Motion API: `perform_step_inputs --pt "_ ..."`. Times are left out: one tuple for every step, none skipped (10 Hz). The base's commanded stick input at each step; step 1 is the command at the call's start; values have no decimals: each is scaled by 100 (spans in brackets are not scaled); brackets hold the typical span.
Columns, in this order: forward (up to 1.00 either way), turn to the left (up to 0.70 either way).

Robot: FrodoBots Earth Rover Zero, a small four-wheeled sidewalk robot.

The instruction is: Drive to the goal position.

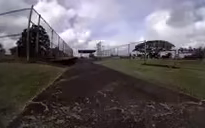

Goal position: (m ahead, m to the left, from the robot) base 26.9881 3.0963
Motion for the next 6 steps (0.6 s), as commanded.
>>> perform_step_inputs --pt "85 0" --pt "85 0" --pt "85 1" --pt "85 12" --pt "85 29" --pt "85 26"
